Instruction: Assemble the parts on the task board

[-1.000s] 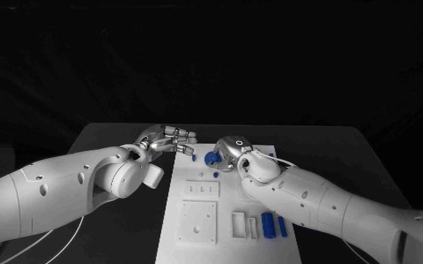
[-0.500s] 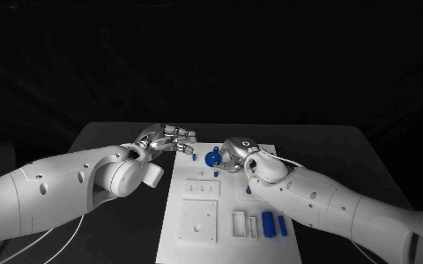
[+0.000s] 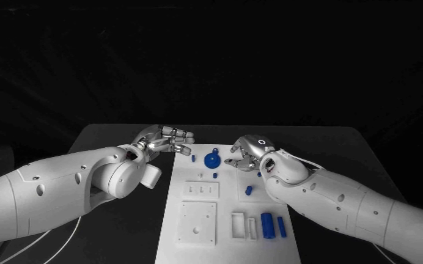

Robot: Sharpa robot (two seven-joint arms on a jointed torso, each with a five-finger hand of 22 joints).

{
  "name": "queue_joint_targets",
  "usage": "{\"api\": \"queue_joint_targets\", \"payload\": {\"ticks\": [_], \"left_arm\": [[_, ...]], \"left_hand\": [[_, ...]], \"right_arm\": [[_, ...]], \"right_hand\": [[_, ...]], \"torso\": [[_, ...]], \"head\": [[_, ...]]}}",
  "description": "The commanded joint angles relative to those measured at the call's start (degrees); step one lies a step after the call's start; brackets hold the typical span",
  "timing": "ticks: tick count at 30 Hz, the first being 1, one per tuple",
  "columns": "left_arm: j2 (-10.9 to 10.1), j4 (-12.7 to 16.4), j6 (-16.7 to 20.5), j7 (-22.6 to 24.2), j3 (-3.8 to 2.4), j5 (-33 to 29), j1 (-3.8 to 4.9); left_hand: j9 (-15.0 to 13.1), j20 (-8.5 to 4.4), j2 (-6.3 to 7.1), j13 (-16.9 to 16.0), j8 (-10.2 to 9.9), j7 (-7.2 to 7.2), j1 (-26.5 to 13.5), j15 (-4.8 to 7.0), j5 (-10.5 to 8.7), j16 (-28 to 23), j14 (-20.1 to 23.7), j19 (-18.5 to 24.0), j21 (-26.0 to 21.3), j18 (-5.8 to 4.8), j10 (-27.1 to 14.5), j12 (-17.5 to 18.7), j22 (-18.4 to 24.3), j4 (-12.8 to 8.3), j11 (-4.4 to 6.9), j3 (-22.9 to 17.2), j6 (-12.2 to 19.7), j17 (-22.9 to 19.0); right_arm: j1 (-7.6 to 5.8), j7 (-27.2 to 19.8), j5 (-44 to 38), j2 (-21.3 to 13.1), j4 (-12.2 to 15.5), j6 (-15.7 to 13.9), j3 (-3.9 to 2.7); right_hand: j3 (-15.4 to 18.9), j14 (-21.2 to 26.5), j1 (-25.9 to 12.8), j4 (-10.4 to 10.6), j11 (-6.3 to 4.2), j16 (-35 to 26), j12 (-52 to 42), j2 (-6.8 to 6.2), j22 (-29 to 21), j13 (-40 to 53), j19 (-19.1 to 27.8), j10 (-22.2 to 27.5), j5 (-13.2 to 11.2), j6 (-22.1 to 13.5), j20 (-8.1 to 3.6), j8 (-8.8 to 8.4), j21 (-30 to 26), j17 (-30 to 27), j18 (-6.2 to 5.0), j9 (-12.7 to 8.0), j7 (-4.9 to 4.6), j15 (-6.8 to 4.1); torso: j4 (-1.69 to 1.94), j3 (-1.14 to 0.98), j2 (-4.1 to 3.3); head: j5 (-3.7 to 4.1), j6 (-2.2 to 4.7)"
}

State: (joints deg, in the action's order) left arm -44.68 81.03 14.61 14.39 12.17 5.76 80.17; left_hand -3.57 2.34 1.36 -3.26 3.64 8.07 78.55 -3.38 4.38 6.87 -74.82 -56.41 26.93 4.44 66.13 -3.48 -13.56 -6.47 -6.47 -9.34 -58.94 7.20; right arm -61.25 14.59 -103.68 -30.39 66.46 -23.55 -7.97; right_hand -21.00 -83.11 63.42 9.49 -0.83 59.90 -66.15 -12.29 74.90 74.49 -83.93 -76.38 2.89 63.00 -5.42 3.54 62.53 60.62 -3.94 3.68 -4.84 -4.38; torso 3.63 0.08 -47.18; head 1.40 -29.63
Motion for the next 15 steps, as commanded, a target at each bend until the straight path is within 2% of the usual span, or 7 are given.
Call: {"api": "queue_joint_targets", "payload": {"ticks": [1, 6, 8, 9, 10, 14, 15], "left_arm": [[-0.10, 0.28, -0.02, 0.32, -0.03, 0.13, 0.09], [-0.20, 0.16, -0.16, 0.44, -0.03, 0.12, 0.09], [-0.21, 0.03, -0.31, 0.50, -0.03, 0.12, 0.09], [-0.22, -0.03, -0.37, 0.51, -0.03, 0.12, 0.09], [-0.22, -0.08, -0.41, 0.52, -0.03, 0.12, 0.08], [-0.24, -0.37, -0.62, 0.58, -0.02, 0.12, 0.06], [-0.23, -0.48, -0.71, 0.61, -0.02, 0.12, 0.04]], "left_hand": [[-0.04, 0.11, 0.25, -0.06, -0.08, 0.20, -0.17, -0.11, 0.31, 0.16, 0.11, -0.28, 0.01, -0.19, -0.21, 0.10, 0.05, 0.03, 0.02, 0.43, 0.24, 0.04], [-0.04, 0.10, 0.29, -0.06, -0.10, 0.19, -0.07, -0.10, 0.32, 0.16, 0.10, -0.30, 0.03, -0.17, -0.21, 0.09, 0.13, -0.03, 0.03, 0.45, 0.23, 0.04], [-0.04, 0.10, 0.28, -0.06, -0.09, 0.19, -0.07, -0.10, 0.32, 0.16, 0.10, -0.30, 0.03, -0.17, -0.18, 0.10, 0.13, -0.03, 0.04, 0.44, 0.22, 0.04], [-0.05, 0.09, 0.24, -0.06, -0.08, 0.16, -0.04, -0.08, 0.33, 0.15, 0.09, -0.28, 0.05, -0.18, -0.02, 0.10, 0.15, -0.05, 0.08, 0.40, 0.16, 0.03], [-0.04, 0.08, 0.23, -0.06, -0.08, 0.15, -0.02, -0.07, 0.33, 0.15, 0.10, -0.27, 0.06, -0.18, 0.09, 0.11, 0.15, -0.07, 0.11, 0.38, 0.15, 0.03], [-0.05, 0.05, 0.18, -0.06, -0.08, 0.10, 0.00, -0.03, 0.32, 0.14, 0.12, -0.23, 0.13, -0.21, 0.64, 0.09, 0.14, -0.13, 0.26, 0.28, 0.06, 0.03], [-0.04, 0.03, 0.17, -0.06, -0.08, 0.07, -0.01, -0.01, 0.33, 0.14, 0.13, -0.20, 0.15, -0.24, 0.87, 0.10, 0.13, -0.15, 0.33, 0.22, 0.06, 0.03]], "right_arm": [[-0.02, 0.02, 1.57, -1.88, 2.10, -2.23, -0.94], [-0.03, -2.88, 4.45, -5.50, 4.28, -2.04, -3.25], [-0.04, -5.61, 6.77, -7.10, 4.54, -1.45, -4.21], [-0.04, -6.66, 7.72, -7.63, 4.52, -1.18, -4.48], [-0.04, -7.49, 8.48, -7.99, 4.46, -0.96, -4.66], [-0.02, -13.06, 13.39, -9.65, 3.19, 0.20, -5.34], [0.03, -15.15, 14.95, -10.06, 2.43, 0.48, -5.48]], "right_hand": [[-0.25, -0.01, 0.45, -0.49, 0.18, 0.14, -0.13, -0.37, 8.38, -0.05, -1.97, -0.30, 0.12, 0.46, -0.19, 0.04, 0.15, -0.15, 0.24, -0.06, 0.07, -0.17], [0.38, 0.06, 3.60, -2.99, 0.42, -0.26, 0.18, -0.36, 8.29, -0.28, -1.74, -0.11, 0.04, -0.04, -0.13, 0.04, -0.26, -0.52, 0.29, -0.06, -0.20, -0.09], [0.57, 0.11, 5.74, -4.70, 0.50, -0.39, 0.38, -0.52, 8.24, -0.40, -1.65, 0.04, -0.02, -0.42, -0.15, 0.01, -0.51, -0.61, 0.27, -0.08, -0.40, -0.08], [0.91, 0.10, 6.40, -5.39, 0.67, -0.39, 0.44, -0.19, 8.21, -0.44, -1.59, 0.10, 0.01, -0.56, -0.10, 0.04, -0.60, -0.58, 0.28, -0.07, -0.56, 0.03], [0.77, 0.11, 7.20, -5.94, 0.63, -0.43, 0.49, -0.12, 8.19, -0.47, -1.57, 0.14, 0.07, -0.62, -0.06, 0.02, -0.68, -0.61, 0.27, -0.08, -0.54, 0.06], [2.06, 0.30, 10.00, -10.25, 1.00, -0.89, 1.29, 0.41, 7.94, -1.01, -1.14, 0.96, 0.40, -1.51, 0.26, 0.03, -1.78, -0.82, 0.11, -0.09, -1.05, 0.31], [2.78, 0.44, 10.66, -11.97, 1.10, -1.23, 1.92, 0.89, 7.80, -1.48, -0.87, 1.57, 1.04, -2.07, 0.38, 0.07, -2.55, -0.95, 0.04, -0.08, -1.13, 0.42]], "torso": [[-0.44, -0.19, 0.14], [-0.96, -0.47, 0.37], [-1.09, -0.55, 0.43], [-1.20, -0.65, 0.47], [-1.25, -0.63, 0.49], [-1.59, -1.03, 0.64], [-1.69, -1.17, 0.63]], "head": [[-0.19, 0.22], [-0.23, 0.43], [-0.14, 0.49], [-0.12, 0.51], [-0.10, 0.51], [0.11, 0.35], [0.11, 0.32]]}}
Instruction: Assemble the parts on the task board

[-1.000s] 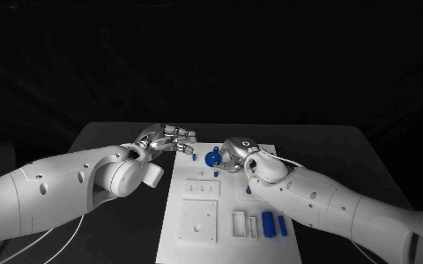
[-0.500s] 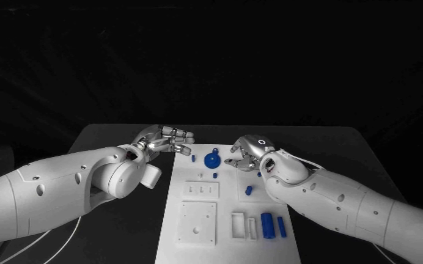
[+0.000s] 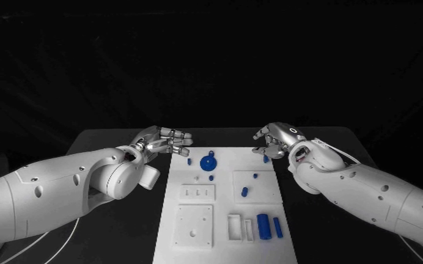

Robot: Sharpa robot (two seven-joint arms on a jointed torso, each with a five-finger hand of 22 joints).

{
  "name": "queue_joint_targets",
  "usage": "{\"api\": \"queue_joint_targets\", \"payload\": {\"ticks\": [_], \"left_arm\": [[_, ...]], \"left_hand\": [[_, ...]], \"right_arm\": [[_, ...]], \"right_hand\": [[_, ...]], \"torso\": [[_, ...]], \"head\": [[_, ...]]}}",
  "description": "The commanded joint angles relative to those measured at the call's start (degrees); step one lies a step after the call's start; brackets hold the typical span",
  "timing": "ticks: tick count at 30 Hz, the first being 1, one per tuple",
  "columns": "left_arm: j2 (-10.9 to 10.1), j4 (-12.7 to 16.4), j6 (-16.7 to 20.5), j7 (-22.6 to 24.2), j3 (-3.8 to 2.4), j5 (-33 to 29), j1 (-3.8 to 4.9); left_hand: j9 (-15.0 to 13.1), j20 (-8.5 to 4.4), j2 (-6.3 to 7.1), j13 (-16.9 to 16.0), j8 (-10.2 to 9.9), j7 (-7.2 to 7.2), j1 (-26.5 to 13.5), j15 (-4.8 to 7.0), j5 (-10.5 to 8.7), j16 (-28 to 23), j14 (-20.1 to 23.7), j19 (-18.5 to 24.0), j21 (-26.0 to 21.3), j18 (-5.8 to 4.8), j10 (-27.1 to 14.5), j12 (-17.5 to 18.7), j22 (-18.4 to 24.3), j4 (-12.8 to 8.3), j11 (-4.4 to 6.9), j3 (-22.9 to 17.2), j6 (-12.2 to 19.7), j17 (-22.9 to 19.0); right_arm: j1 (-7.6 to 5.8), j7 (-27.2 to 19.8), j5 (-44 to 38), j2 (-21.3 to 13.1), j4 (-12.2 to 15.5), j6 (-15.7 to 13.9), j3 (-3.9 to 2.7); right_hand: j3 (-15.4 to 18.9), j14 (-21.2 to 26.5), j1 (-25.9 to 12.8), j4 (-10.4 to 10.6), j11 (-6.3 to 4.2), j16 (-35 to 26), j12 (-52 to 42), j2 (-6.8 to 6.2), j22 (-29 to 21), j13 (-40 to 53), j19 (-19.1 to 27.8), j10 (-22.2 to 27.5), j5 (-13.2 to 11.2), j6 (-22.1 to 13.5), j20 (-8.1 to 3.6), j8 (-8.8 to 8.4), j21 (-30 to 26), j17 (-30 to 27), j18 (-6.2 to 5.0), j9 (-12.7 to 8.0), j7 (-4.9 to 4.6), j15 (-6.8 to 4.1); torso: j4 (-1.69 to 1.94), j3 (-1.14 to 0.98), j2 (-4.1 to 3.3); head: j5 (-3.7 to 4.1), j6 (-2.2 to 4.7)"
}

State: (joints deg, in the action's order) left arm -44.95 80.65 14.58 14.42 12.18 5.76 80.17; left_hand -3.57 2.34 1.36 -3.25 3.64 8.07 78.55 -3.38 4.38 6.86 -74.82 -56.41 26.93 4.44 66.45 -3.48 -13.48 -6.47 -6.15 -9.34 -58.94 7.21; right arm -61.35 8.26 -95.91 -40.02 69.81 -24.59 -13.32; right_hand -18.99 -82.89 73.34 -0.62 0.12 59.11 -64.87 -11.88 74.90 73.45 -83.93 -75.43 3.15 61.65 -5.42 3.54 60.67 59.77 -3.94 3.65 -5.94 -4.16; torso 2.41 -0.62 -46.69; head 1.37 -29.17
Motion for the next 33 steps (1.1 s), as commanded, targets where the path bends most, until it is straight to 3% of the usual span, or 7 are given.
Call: {"api": "queue_joint_targets", "payload": {"ticks": [1, 3, 10, 12, 17, 25, 33], "left_arm": [[0.05, -0.18, -0.76, 0.60, -0.03, 0.12, 0.02], [0.11, -0.35, -0.90, 0.66, -0.03, 0.12, -0.06], [0.29, -0.89, -1.20, 0.82, -0.03, 0.14, -0.37], [0.33, -1.04, -1.25, 0.84, -0.03, 0.15, -0.47], [0.43, -1.36, -1.36, 0.87, -0.03, 0.17, -0.68], [0.57, -1.87, -1.49, 0.90, -0.03, 0.32, -0.92], [0.63, -1.94, -1.57, 0.89, -0.03, 0.39, -1.02]], "left_hand": [[-0.04, 0.02, 0.17, -0.06, -0.08, 0.08, -0.01, -0.01, 0.32, 0.14, 0.13, -0.19, 0.15, -0.24, 0.55, 0.10, 0.06, -0.16, 0.01, 0.22, 0.06, 0.03], [-0.05, 0.01, 0.17, -0.06, -0.08, 0.08, -0.01, 0.01, 0.30, 0.14, 0.12, -0.18, 0.17, -0.25, 0.67, 0.10, 0.06, -0.18, 0.04, 0.18, 0.04, 0.03], [-0.05, -0.01, 0.22, -0.06, -0.08, 0.08, 0.05, -0.01, 0.32, 0.11, 0.18, -0.10, 0.22, -0.29, 0.63, 0.12, 0.04, -0.30, 0.03, 0.09, 0.04, 0.02], [-0.05, -0.01, 0.22, -0.06, -0.08, 0.08, 0.05, -0.01, 0.32, 0.11, 0.18, -0.10, 0.23, -0.29, 0.63, 0.12, 0.04, -0.30, 0.03, 0.09, 0.04, 0.02], [-0.04, 0.01, 0.26, -0.06, -0.08, 0.10, 0.05, -0.04, 0.33, 0.08, 0.22, 0.00, 0.29, -0.31, 0.33, 0.12, 0.01, -0.41, -0.05, 0.03, 0.07, 0.00], [-0.05, 0.04, 0.29, -0.06, -0.07, 0.13, 0.14, -0.09, 0.32, 0.05, 0.28, 0.13, 0.42, -0.27, 0.05, 0.10, -0.04, -0.58, -0.14, -0.01, 0.07, -0.02], [-0.04, 0.06, 0.23, -0.06, -0.09, 0.16, 0.03, -0.10, 0.35, 0.06, 0.27, 0.22, 0.53, -0.26, 0.01, 0.10, -0.09, -0.56, -0.16, 0.00, 0.11, -0.02]], "right_arm": [[0.21, -10.11, 8.09, -0.71, -1.44, 1.63, -0.20], [0.38, -11.96, 9.32, -1.18, -2.40, 2.02, -0.34], [0.96, -15.85, 11.11, -1.68, -6.56, 4.73, -0.54], [1.15, -16.54, 11.27, -1.48, -7.82, 5.52, -0.55], [1.87, -17.94, 13.08, -1.00, -9.73, 7.01, -0.58], [2.55, -18.94, 14.88, 0.11, -12.25, 7.79, -0.60], [2.90, -19.24, 15.95, 1.21, -14.23, 6.35, -0.61]], "right_hand": [[1.17, 0.40, 1.18, -3.13, 0.12, -1.04, 1.41, 0.71, 7.74, -1.02, -0.72, 1.27, 0.89, -1.11, 0.49, 0.06, -1.06, -0.46, -0.07, -0.06, -0.12, 0.29], [1.34, 0.38, 1.71, -4.31, 0.15, -1.29, 2.00, 0.89, 7.70, -1.62, -0.67, 1.69, 1.27, -1.63, 0.56, -0.01, -1.36, -0.49, -0.14, -0.09, -0.26, 0.36], [3.12, 1.22, 3.10, -6.72, 0.57, -2.46, 3.14, 0.76, 7.46, -2.91, -0.08, 3.48, 1.78, -5.82, 0.97, -0.08, -2.80, -0.93, -0.32, -0.17, -0.70, 0.74], [3.32, 1.40, 3.18, -7.14, 0.50, -2.61, 3.31, 0.70, 7.36, -3.14, 0.11, 3.83, 1.77, -6.82, 0.98, -0.10, -3.29, -0.99, -0.35, -0.19, -0.63, 0.71], [7.76, 1.39, 3.12, -5.36, 0.52, -2.38, 2.91, 1.26, 7.37, -3.25, 0.09, 3.94, -0.06, -7.81, 0.94, -0.11, -3.27, -0.69, -0.27, -0.21, -0.59, 0.72], [8.21, 1.33, 3.96, -4.99, 0.72, -2.05, 2.49, 1.65, 7.42, -3.35, 0.03, 4.00, 0.52, -7.84, 1.02, -0.12, -3.09, -0.32, -0.28, -0.22, -0.82, 0.84], [8.14, 1.00, 3.27, -5.56, 0.71, -1.40, 1.74, 2.98, 7.60, -3.18, -0.28, 3.44, 3.39, -4.29, 1.04, -0.04, -2.18, 0.29, -0.32, -0.13, -0.80, 0.82]], "torso": [[-0.48, -0.52, 0.14], [-0.48, -0.85, 0.13], [-0.47, -1.43, 0.15], [-0.45, -1.73, 0.12], [-0.38, -2.22, 0.03], [-0.25, -3.00, -0.20], [0.02, -3.20, -0.42]], "head": [[0.15, -0.23], [0.25, -0.30], [0.49, -0.39], [0.49, -0.46], [0.76, -0.74], [0.95, -0.92], [1.23, -0.80]]}}
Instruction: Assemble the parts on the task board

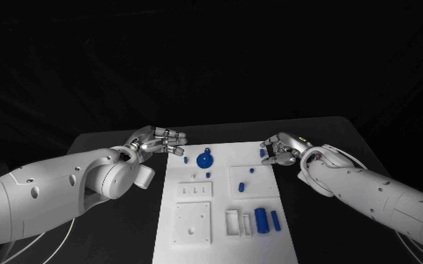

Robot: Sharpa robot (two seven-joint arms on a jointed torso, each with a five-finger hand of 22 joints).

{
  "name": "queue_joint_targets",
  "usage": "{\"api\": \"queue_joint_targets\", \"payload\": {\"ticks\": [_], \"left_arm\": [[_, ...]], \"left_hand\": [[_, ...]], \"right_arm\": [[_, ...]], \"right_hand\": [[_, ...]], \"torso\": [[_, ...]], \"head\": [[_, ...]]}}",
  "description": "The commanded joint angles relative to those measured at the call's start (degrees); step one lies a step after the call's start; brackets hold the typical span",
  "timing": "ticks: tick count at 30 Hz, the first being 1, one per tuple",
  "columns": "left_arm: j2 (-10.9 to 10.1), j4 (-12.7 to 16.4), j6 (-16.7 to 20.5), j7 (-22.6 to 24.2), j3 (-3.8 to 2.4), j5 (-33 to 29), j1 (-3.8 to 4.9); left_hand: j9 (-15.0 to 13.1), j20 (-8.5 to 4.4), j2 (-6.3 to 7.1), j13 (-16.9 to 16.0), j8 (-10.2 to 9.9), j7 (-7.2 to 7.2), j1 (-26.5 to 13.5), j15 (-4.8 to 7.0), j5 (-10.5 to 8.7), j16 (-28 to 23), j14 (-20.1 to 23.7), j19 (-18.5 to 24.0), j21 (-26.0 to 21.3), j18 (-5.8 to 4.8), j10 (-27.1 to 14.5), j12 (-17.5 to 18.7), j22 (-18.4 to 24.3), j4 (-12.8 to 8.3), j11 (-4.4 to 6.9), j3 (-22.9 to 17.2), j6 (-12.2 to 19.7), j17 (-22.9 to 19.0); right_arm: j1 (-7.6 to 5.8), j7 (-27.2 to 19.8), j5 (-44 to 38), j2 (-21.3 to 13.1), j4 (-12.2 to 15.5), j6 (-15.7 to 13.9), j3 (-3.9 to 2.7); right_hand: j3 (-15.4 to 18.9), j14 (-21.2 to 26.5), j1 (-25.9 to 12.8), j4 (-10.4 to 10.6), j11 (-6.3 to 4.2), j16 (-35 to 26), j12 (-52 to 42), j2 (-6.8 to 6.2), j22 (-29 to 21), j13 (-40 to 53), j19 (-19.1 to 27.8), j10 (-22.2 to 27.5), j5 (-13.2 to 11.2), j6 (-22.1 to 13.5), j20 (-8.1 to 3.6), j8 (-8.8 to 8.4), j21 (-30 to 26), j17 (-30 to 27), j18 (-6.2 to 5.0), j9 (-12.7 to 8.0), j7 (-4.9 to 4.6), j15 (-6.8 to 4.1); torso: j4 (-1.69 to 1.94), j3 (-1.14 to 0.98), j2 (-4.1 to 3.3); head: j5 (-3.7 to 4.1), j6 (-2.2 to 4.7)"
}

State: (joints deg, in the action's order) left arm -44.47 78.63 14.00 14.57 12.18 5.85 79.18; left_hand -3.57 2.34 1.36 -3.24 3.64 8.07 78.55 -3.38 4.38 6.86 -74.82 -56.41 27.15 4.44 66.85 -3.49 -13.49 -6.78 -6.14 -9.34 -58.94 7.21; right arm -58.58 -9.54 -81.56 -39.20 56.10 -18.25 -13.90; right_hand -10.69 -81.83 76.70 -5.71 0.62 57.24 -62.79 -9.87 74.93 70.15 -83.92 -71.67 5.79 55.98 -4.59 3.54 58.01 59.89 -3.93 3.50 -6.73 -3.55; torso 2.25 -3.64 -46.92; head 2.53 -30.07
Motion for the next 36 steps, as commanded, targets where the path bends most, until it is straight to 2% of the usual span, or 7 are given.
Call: {"api": "queue_joint_targets", "payload": {"ticks": [1, 6, 11, 17, 24, 36], "left_arm": [[0.15, 0.09, -0.99, 0.74, -0.03, 0.30, -0.03], [0.11, 0.12, -1.00, 0.72, -0.03, 0.31, -0.05], [-0.03, 0.18, -0.96, 0.69, -0.04, 0.32, -0.05], [-0.02, 0.26, -0.99, 0.68, -0.04, 0.35, -0.04], [-0.04, 0.42, -1.02, 0.58, -0.04, 0.40, -0.04], [-0.07, 0.46, -1.09, 0.45, -0.05, 0.49, -0.04]], "left_hand": [[-0.04, 0.06, 0.23, -0.08, -0.09, 0.16, 0.03, -0.10, 0.35, 0.06, 0.27, 0.22, 0.30, -0.26, -0.39, 0.10, -0.09, -0.24, -0.17, 0.00, 0.11, -0.02], [-0.04, 0.06, 0.23, -0.08, -0.09, 0.16, 0.03, -0.10, 0.35, 0.06, 0.27, 0.22, 0.30, -0.26, -0.39, 0.10, -0.09, -0.24, -0.17, 0.00, 0.11, -0.02], [-0.05, 0.08, 0.18, -0.08, -0.08, 0.15, -0.04, -0.10, 0.36, 0.07, 0.28, 0.26, 0.36, -0.25, -0.41, 0.10, -0.09, -0.20, -0.17, -0.01, 0.13, -0.02], [-0.05, 0.08, 0.18, -0.08, -0.08, 0.15, -0.04, -0.10, 0.36, 0.07, 0.28, 0.26, 0.36, -0.25, -0.41, 0.10, -0.09, -0.20, -0.17, -0.01, 0.13, -0.02], [-0.04, 0.08, 0.20, -0.08, -0.09, 0.16, -0.08, -0.10, 0.36, 0.08, 0.27, 0.27, 0.41, -0.24, -0.43, 0.10, -0.08, -0.15, -0.18, 0.01, 0.18, -0.01], [-0.04, 0.08, 0.20, -0.08, -0.09, 0.16, -0.08, -0.10, 0.36, 0.08, 0.27, 0.27, 0.41, -0.24, -0.43, 0.10, -0.08, -0.15, -0.18, 0.01, 0.18, -0.01]], "right_arm": [[0.18, -1.38, 1.79, 0.55, -0.80, -0.26, -0.03], [0.34, -1.05, 2.66, 1.14, -2.12, -1.37, -0.04], [0.44, -0.88, 3.30, 1.57, -3.09, -1.91, -0.04], [0.48, -0.75, 3.69, 1.94, -3.74, -1.72, -0.04], [0.49, -0.74, 4.07, 2.41, -4.40, -1.10, -0.04], [0.75, -0.91, 4.21, 2.60, -4.34, 0.53, -0.04]], "right_hand": [[-0.53, -0.17, -0.23, -0.73, 0.17, 0.67, -0.43, 1.26, 7.60, 0.10, -0.35, -0.44, 0.73, 2.02, 0.19, -0.01, 0.70, 0.38, -0.32, 0.05, 0.03, 0.18], [-2.07, -0.39, -1.15, -1.36, 0.03, 1.04, -0.77, 1.95, 7.68, 0.17, -0.46, -0.69, 0.98, 3.39, 0.09, 0.00, 1.15, 0.91, -0.28, 0.06, 0.17, 0.07], [-3.61, -0.51, -1.93, -1.50, -0.03, 1.19, -0.93, 2.30, 7.73, 0.20, -0.53, -0.83, 1.11, 3.86, 0.04, 0.03, 1.53, 1.24, -0.25, 0.07, 0.23, 0.02], [-5.39, -0.56, -2.68, -1.60, -0.10, 1.24, -1.04, 2.62, 7.76, 0.26, -0.54, -0.88, 0.99, 4.18, 0.00, 0.00, 1.72, 1.48, -0.23, 0.05, 0.29, -0.05], [-6.90, -0.56, -3.17, -1.50, -0.15, 1.16, -1.05, 2.90, 7.76, 0.27, -0.48, -0.85, 0.79, 4.45, -0.03, 0.00, 1.75, 1.53, -0.21, 0.05, 0.32, -0.06], [-5.89, -0.53, -3.22, -1.85, -0.26, 1.04, -1.03, 2.80, 7.74, 0.29, -0.41, -0.82, 1.62, 4.87, -0.10, 0.00, 1.74, 1.52, -0.16, 0.06, 0.51, -0.13]], "torso": [[0.21, -0.15, -0.18], [0.31, -0.06, -0.17], [0.03, -0.05, -0.08], [0.00, 0.03, -0.07], [0.03, -0.01, -0.02], [-0.12, 0.06, 0.05]], "head": [[0.03, 0.03], [0.05, -0.21], [-0.07, -0.41], [0.01, -0.47], [0.09, -0.61], [0.10, -0.72]]}}
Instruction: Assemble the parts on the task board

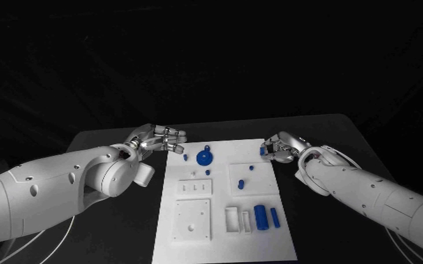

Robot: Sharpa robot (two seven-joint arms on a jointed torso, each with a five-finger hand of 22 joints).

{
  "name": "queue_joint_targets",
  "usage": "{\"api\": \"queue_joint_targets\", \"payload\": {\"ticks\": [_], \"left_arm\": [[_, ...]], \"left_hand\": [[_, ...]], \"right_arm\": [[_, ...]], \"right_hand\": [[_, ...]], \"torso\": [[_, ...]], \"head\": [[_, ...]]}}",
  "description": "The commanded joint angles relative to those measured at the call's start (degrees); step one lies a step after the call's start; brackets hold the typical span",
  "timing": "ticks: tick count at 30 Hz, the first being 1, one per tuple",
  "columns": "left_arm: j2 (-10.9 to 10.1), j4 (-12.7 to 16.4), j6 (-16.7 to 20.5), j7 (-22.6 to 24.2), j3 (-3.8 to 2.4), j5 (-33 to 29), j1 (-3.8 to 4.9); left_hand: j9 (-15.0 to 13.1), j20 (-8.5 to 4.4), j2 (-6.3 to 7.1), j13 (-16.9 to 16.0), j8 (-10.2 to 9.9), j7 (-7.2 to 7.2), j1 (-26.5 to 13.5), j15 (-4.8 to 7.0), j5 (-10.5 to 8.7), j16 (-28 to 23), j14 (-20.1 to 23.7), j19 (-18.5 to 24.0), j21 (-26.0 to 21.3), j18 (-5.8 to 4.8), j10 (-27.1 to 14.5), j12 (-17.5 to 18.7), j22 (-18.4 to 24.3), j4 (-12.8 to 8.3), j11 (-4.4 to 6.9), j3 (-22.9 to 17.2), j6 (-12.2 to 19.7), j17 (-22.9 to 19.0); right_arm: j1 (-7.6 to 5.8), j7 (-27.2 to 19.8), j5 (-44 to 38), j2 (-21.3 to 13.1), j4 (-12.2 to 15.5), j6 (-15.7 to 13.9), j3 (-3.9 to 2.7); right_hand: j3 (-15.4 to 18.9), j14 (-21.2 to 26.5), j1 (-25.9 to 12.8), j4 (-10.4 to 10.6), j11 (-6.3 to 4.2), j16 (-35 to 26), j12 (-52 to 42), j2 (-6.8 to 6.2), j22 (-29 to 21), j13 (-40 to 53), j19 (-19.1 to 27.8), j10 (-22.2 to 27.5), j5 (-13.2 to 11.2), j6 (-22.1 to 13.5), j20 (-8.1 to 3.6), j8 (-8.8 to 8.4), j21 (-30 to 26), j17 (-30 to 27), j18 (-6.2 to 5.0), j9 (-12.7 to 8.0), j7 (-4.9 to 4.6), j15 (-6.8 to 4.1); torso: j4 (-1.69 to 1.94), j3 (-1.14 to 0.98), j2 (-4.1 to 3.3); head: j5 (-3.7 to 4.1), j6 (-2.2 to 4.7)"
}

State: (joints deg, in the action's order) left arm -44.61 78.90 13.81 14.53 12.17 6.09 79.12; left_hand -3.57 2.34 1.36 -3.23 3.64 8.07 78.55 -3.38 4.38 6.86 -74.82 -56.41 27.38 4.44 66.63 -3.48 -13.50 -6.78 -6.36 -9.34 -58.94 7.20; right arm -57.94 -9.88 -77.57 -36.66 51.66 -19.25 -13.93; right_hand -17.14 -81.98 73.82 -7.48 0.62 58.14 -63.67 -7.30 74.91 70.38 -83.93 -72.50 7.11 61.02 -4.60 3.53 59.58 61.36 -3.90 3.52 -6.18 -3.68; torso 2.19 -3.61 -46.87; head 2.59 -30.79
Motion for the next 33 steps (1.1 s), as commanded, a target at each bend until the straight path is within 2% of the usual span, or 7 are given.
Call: {"api": "queue_joint_targets", "payload": {"ticks": [1, 9, 14, 15, 24, 30, 33], "left_arm": [[0.08, 0.20, -0.92, 0.48, -0.03, 0.25, 0.02], [0.15, 0.11, -0.99, 0.40, -0.03, 0.26, 0.02], [0.19, 0.04, -1.02, 0.36, -0.03, 0.27, 0.02], [0.20, 0.03, -1.04, 0.36, -0.03, 0.27, 0.02], [0.34, -0.09, -1.13, 0.32, -0.03, 0.29, 0.02], [0.40, -0.15, -1.18, 0.30, -0.03, 0.30, 0.02], [0.41, -0.16, -1.23, 0.29, -0.03, 0.30, 0.02]], "left_hand": [[-0.04, 0.08, 0.20, -0.08, -0.09, 0.16, -0.08, -0.10, 0.36, 0.08, 0.27, 0.27, 0.18, -0.24, -0.21, 0.10, -0.07, -0.15, 0.04, 0.01, 0.18, -0.01], [-0.05, 0.08, 0.22, -0.08, -0.08, 0.18, 0.06, -0.09, 0.35, 0.09, 0.27, 0.31, 0.27, -0.22, -0.27, 0.11, -0.05, -0.19, 0.02, -0.02, 0.21, 0.00], [-0.05, 0.08, 0.22, -0.08, -0.08, 0.18, 0.06, -0.09, 0.35, 0.09, 0.27, 0.31, 0.27, -0.22, -0.27, 0.11, -0.05, -0.19, 0.02, -0.02, 0.21, 0.00], [-0.05, 0.08, 0.22, -0.08, -0.08, 0.18, 0.06, -0.09, 0.35, 0.09, 0.27, 0.31, 0.27, -0.22, -0.27, 0.11, -0.05, -0.19, 0.02, -0.02, 0.21, 0.00], [-0.05, 0.08, 0.22, -0.08, -0.08, 0.18, 0.06, -0.09, 0.35, 0.09, 0.27, 0.31, 0.27, -0.22, -0.27, 0.11, -0.05, -0.19, 0.02, -0.02, 0.21, 0.00], [-0.05, 0.08, 0.22, -0.08, -0.08, 0.18, 0.06, -0.09, 0.35, 0.09, 0.27, 0.31, 0.27, -0.22, -0.27, 0.11, -0.05, -0.19, 0.02, -0.02, 0.21, 0.00], [-0.05, 0.08, 0.22, -0.08, -0.08, 0.18, 0.06, -0.09, 0.35, 0.09, 0.27, 0.31, 0.27, -0.22, -0.27, 0.11, -0.05, -0.19, 0.02, -0.02, 0.21, 0.00]], "right_arm": [[0.12, -0.60, 0.23, 0.07, 0.13, 1.59, -0.02], [0.22, -0.68, 0.26, 0.14, 0.22, 1.80, -0.02], [0.25, -0.63, 0.27, 0.20, 0.18, 1.66, -0.02], [0.25, -0.59, 0.28, 0.21, 0.17, 1.66, -0.02], [0.26, -0.29, 0.39, 0.29, 0.11, 1.34, -0.01], [0.26, -0.04, 0.78, 0.46, 0.04, 0.72, -0.01], [0.27, 0.06, 1.26, 0.52, 0.12, 0.28, -0.01]], "right_hand": [[0.56, -0.38, -0.35, -0.08, -0.26, 0.14, -0.15, 0.23, 7.76, 0.06, -0.41, 0.01, 0.30, -0.17, -0.10, 0.01, 0.16, 0.06, -0.19, 0.04, -0.05, 0.00], [0.39, -0.40, -0.23, -0.26, -0.33, 0.22, -0.30, 0.87, 7.80, 0.19, -0.43, -0.08, 0.14, 0.45, -0.13, 0.02, 0.32, 0.16, -0.16, 0.05, 0.08, -0.05], [-2.02, -0.44, -0.87, -0.30, -0.58, 0.29, -0.40, 1.75, 7.79, 0.33, -0.38, -0.10, -1.11, 1.84, -0.29, -0.01, 0.39, 0.28, -0.09, 0.04, 0.42, -0.21], [-3.07, -0.44, -1.27, -0.37, -0.59, 0.22, -0.39, 1.46, 7.81, 0.37, -0.38, -0.10, -1.18, 1.88, -0.34, 0.00, 0.48, 0.28, -0.05, 0.05, 0.44, -0.24], [-2.93, -0.49, -1.50, -0.18, -0.68, 0.34, -0.57, 1.61, 7.82, 0.52, -0.39, -0.25, -1.19, 2.55, -0.36, 0.02, 0.55, 0.41, -0.04, 0.06, 0.63, -0.29], [-3.71, -0.56, -1.68, -0.07, -0.81, 0.45, -0.70, 2.06, 7.84, 0.68, -0.41, -0.36, -1.49, 3.46, -0.53, 0.02, 0.69, 0.57, 0.06, 0.07, 0.90, -0.44], [-4.28, -0.64, -1.60, -0.10, -1.11, 0.56, -0.76, 2.66, 7.83, 0.77, -0.40, -0.47, -1.49, 4.66, -0.67, 0.01, 0.72, 0.70, 0.09, 0.11, 1.34, -0.65]], "torso": [[-0.05, 0.04, -0.01], [0.08, 0.10, 0.00], [0.01, 0.10, 0.01], [0.00, 0.11, 0.01], [0.01, 0.13, -0.02], [0.03, 0.10, -0.03], [0.03, 0.09, -0.04]], "head": [[0.03, 0.00], [0.22, -0.07], [0.26, -0.12], [0.26, -0.13], [0.33, -0.17], [0.39, -0.27], [0.40, -0.29]]}}
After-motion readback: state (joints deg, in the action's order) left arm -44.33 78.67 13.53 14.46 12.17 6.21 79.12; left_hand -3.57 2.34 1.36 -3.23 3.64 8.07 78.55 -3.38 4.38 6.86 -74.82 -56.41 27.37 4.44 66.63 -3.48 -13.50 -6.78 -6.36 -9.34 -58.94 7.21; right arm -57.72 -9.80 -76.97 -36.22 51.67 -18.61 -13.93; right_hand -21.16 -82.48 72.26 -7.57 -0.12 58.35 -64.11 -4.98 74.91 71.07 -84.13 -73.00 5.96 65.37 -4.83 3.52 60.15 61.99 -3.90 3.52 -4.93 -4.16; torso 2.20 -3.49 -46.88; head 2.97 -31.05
